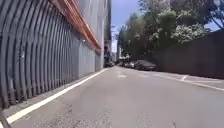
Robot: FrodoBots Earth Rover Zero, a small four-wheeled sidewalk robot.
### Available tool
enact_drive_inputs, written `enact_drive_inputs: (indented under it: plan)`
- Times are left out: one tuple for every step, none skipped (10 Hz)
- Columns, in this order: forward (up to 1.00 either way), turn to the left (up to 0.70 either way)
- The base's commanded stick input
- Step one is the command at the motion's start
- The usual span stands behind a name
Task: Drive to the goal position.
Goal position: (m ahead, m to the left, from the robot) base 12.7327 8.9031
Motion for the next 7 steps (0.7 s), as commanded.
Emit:
enact_drive_inputs:
  plan:
    - [0.7, 0.0]
    - [0.7, 0.0]
    - [0.7, 0.0]
    - [0.7, 0.0]
    - [0.7, 0.0]
    - [0.7, 0.0]
    - [0.7, 0.0]
